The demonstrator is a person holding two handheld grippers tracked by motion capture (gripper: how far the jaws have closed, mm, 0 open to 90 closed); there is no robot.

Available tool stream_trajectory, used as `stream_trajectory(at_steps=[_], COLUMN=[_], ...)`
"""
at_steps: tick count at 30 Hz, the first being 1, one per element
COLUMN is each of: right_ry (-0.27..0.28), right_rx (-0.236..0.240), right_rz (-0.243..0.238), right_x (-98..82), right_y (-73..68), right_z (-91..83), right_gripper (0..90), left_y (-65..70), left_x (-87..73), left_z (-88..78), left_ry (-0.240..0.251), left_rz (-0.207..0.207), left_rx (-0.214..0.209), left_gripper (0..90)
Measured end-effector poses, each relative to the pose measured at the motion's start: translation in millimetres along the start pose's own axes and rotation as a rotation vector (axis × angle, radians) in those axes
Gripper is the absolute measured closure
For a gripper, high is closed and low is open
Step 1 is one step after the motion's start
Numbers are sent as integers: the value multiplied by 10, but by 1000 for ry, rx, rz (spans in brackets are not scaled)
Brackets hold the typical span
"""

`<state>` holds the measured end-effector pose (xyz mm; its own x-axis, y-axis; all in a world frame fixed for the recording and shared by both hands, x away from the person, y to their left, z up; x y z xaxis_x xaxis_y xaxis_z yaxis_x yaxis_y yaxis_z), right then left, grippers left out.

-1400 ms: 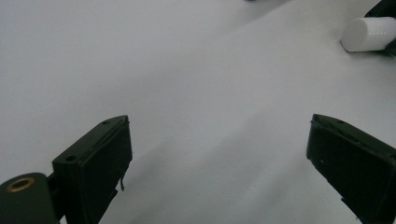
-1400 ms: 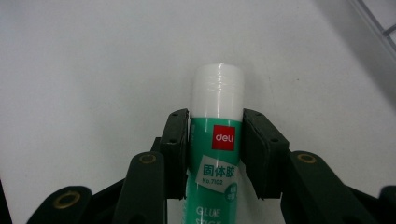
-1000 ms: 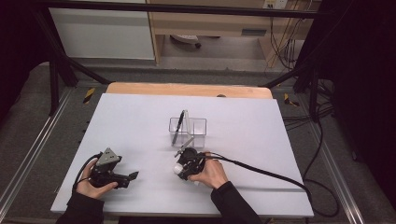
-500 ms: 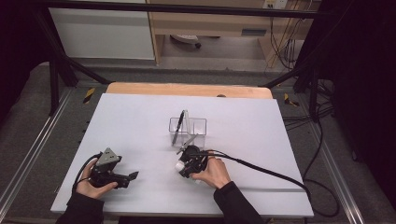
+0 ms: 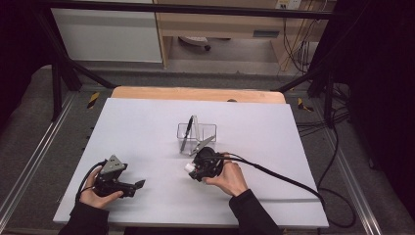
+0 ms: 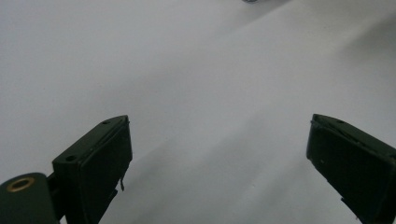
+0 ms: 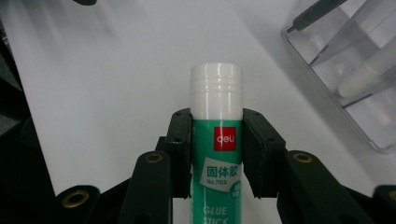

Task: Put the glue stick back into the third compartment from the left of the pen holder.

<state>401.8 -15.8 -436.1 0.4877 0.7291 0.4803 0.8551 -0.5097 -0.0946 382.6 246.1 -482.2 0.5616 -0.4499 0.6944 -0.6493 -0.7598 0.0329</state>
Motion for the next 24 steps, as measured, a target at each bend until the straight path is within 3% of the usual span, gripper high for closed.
stream_trajectory(at_steps=[14,24], right_ry=[141,278], right_rx=[-38,-67], right_rz=[43,94], right_x=[-64,-154], right_y=[171,329], right_z=[-318,-547], right_gripper=[658,658], left_y=[-4,-5], left_x=[-4,-5], left_z=[3,6], left_ry=[-2,-3], left_rz=[-2,-3], left_rx=[1,1], left_gripper=[66,66])
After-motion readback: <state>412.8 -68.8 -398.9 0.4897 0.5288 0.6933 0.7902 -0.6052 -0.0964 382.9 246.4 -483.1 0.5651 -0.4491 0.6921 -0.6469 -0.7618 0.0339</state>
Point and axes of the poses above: each handheld gripper's, and its own axes: z roughly forward along the jaws, x roughly out of its top, y roughly to its right, the point moved 6 cm from there along z, roughly forward along the jaws, and after that the axes turned 5 degrees about -y, right-handed, at the moved point
